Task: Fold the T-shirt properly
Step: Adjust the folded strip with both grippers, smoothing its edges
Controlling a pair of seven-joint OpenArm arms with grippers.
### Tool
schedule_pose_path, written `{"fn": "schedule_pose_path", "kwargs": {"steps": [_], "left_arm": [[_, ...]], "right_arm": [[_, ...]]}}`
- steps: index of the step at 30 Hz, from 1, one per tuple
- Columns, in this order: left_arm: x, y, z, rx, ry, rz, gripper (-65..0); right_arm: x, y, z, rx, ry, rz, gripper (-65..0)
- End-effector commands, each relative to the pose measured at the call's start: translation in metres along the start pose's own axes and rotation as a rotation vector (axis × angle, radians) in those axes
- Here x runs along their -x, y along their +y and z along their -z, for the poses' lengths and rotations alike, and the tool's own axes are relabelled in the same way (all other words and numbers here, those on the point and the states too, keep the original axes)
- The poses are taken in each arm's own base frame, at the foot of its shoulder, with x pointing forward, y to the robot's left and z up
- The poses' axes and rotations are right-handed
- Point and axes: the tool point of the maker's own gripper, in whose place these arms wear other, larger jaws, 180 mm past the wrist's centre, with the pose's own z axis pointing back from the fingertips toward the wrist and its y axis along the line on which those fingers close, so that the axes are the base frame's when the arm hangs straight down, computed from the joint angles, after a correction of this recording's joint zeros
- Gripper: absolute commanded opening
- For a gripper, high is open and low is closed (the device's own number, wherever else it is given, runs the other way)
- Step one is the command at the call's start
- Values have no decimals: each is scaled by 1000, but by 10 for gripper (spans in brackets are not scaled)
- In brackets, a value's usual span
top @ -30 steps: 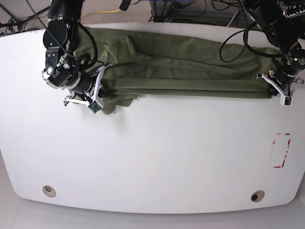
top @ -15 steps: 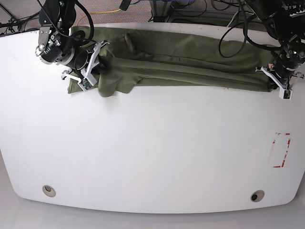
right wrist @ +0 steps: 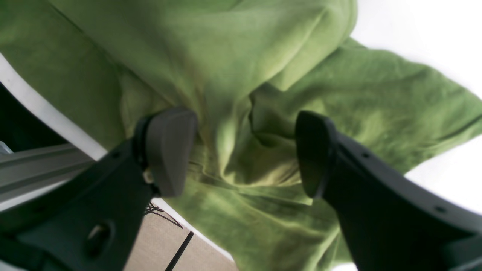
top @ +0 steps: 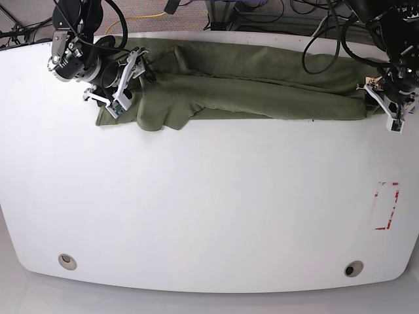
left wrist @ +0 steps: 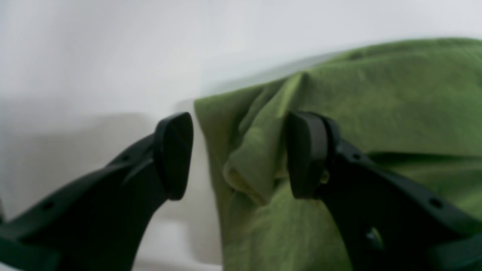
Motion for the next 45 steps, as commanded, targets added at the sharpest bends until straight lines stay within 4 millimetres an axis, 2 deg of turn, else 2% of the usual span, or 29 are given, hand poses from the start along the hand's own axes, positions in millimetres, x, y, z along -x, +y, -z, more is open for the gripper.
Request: {"fn": "schedule_pose_path", "kwargs": {"steps": [1, 6, 8, 11, 15, 18, 19, 22, 25, 29, 31, 35, 39, 45], "left_arm": [[-33, 22, -22, -76, -109, 24, -282], [-59, 25, -47, -65, -210, -12, -282], [-63, 24, -52, -52, -236, -28, -282], [-65, 22, -52, -36, -242, -41, -282], [-67, 10, -46, -2, -237, -25, -283], [-64, -8, -36, 42, -219, -21, -283], [-61, -15, -31, 55, -203, -21, -283], [-51, -18, -25, 33, -156, -4, -283], [-49, -22, -22, 24, -151, -3, -283], [-48, -17, -23, 9, -158, -9, -283], [-44, -7, -23, -10, -149, -25, -282], [-54, 16, -20, -42, -171, -72, -279], [-51, 30, 1, -13, -133, -117, -279], [-48, 37, 32, 51, -83, -194, -279]], "right_arm": [[-6, -9, -10, 29, -34, -3, -230], [-8, -31, -29, 85, -95, 69, -230], [-11, -36, -36, 88, -130, 92, -230], [-20, -40, -43, 80, -189, 116, -230], [-36, -36, -46, 39, -258, 125, -230], [-47, -33, -43, 22, -290, 122, -230], [-54, -23, -35, -11, -303, 120, -236], [-57, -9, -20, -71, -301, 134, -281], [-57, -5, -4, -83, -273, 145, -319], [-49, -4, 9, -50, -212, 138, -298], [-47, -7, 10, -36, -200, 135, -282], [-46, -8, 9, -24, -193, 126, -263], [-44, -9, 9, -22, -188, 126, -263], [-44, -9, 9, -20, -187, 124, -263]]}}
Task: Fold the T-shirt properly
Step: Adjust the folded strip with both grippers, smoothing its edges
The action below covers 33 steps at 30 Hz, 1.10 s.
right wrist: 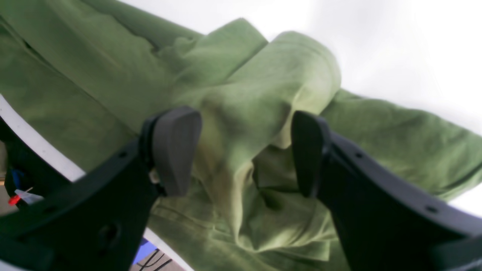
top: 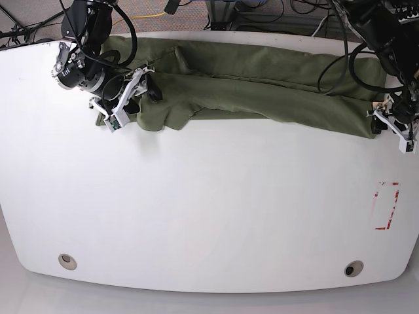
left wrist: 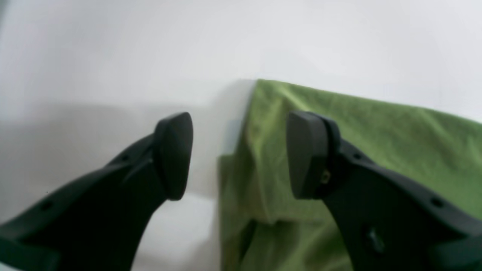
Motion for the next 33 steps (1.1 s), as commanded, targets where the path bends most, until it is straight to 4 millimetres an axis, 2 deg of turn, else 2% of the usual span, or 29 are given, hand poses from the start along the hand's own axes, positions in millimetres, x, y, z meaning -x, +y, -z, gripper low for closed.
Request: {"fn": "schedule_pose_path", "kwargs": {"steps": [1, 5, 13, 15, 21, 23, 24, 29, 33], "left_arm": [[-17, 9, 6, 10, -30, -5, -279], [-25, -7, 21, 64, -61, 18, -279], [-18, -27, 37, 124, -36, 35, -292], [-18, -28, 37, 124, -35, 37, -342], [-7, -22, 39, 85, 19, 76, -596], [-8, -21, 39, 78, 21, 84, -649], [-8, -21, 38, 76, 21, 85, -650], [-45, -6, 10, -6, -91, 131, -650], [-46, -5, -11, -59, -102, 152, -650]], "right_arm": [[-12, 0, -5, -1, -43, -22, -263], [-12, 1, -5, -2, -43, -22, -263], [-9, 0, -5, -1, -38, -19, -263], [-8, 1, -5, -1, -34, -16, -263], [-8, -2, -6, 8, -34, -16, -263], [-8, -2, -6, 8, -34, -16, -263], [-9, -1, -5, 6, -36, -17, -263], [-9, 0, -4, 2, -35, -17, -263], [-10, 1, -4, 0, -38, -18, -263]]}}
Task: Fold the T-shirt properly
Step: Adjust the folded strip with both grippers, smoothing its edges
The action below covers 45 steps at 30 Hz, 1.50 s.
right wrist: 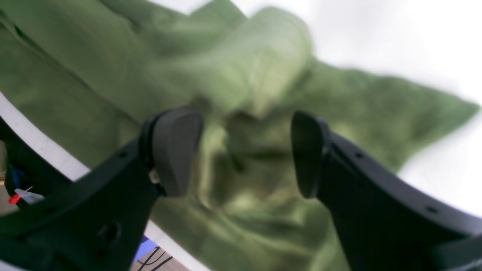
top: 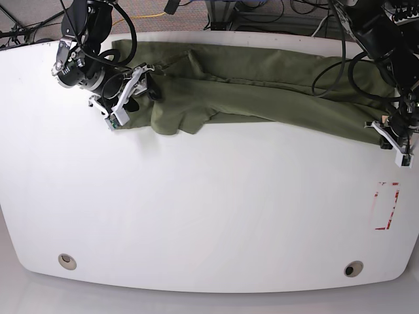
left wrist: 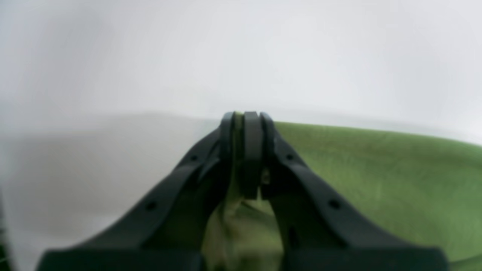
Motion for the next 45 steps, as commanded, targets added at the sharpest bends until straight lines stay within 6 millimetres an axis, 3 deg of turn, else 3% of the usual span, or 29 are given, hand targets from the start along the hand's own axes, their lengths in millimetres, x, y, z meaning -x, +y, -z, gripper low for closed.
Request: {"fn": "schedule_pose_path", "kwargs": {"steps": [1, 6, 11, 21, 23, 25, 28, 30, 34, 39, 42, 45], "left_arm": [[-16, 10, -18, -51, -28, 36, -650], [-4, 17, -47, -120, 2, 95, -650], [21, 11, -59, -130, 43, 102, -650], [65, 27, -60, -136, 155, 69, -650], [73, 28, -59, -127, 176, 69, -600], [73, 26, -57, -120, 180, 73, -499], [73, 25, -57, -116, 182, 79, -293], [73, 25, -57, -119, 183, 81, -217], [61, 27, -58, -128, 155, 85, -239], [32, 36, -79, -199, 73, 115, -250], [37, 28, -78, -190, 92, 96, -251], [41, 26, -76, -184, 102, 88, -251]], "right_arm": [[-13, 1, -4, -5, -47, -23, -263], [-13, 0, -4, -2, -44, -21, -263], [-13, -1, -5, 1, -45, -20, -263], [-13, 2, -4, -8, -48, -21, -263], [-14, 1, -4, -7, -49, -23, -263], [-14, 2, -5, -7, -50, -24, -263], [-18, 4, -8, -2, -62, -38, -258], [-22, 5, -10, 2, -71, -50, -257], [-31, 9, -13, -5, -100, -63, -257], [-46, 20, -15, -73, -171, -47, -257], [-51, 22, -13, -85, -179, -51, -257], [-49, 43, 1, -147, -160, -55, -257]]}}
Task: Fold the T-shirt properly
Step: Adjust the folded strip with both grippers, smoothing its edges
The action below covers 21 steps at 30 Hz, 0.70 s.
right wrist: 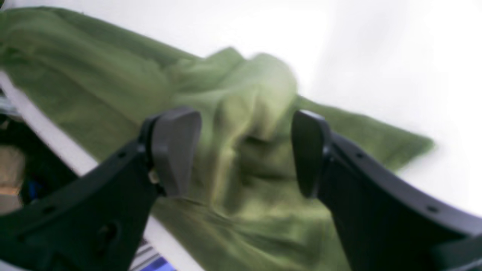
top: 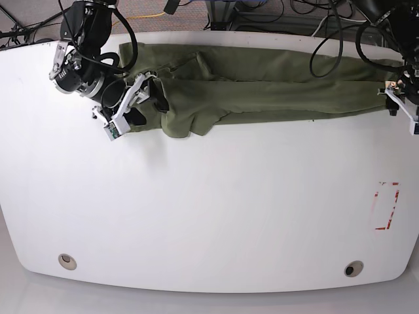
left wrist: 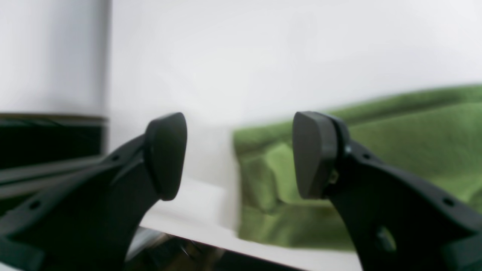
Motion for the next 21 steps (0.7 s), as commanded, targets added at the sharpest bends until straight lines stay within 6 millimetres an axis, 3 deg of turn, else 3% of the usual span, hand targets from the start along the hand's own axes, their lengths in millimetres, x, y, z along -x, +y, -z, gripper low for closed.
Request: {"fn": "schedule_pose_path", "kwargs": {"steps": [1, 5, 11, 13, 18, 21], "left_arm": [[-4, 5, 1, -6, -18, -1, -251], [16, -13, 19, 65, 43, -25, -253], [41, -25, 30, 112, 73, -49, -253], [44, -26, 31, 117, 73, -52, -253], [63, -31, 37, 144, 96, -80, -253], [64, -26, 40, 144, 99, -79, -253]], "right_arm": [[-6, 12, 9, -39, -19, -8, -257], [1, 4, 22, 3, 29, -1, -257], [13, 7, 36, 26, 114, -56, -273], [16, 5, 39, 44, 136, -72, -314], [37, -10, 37, 86, 176, -33, -525], [44, -26, 29, 120, 192, -11, -531]]}}
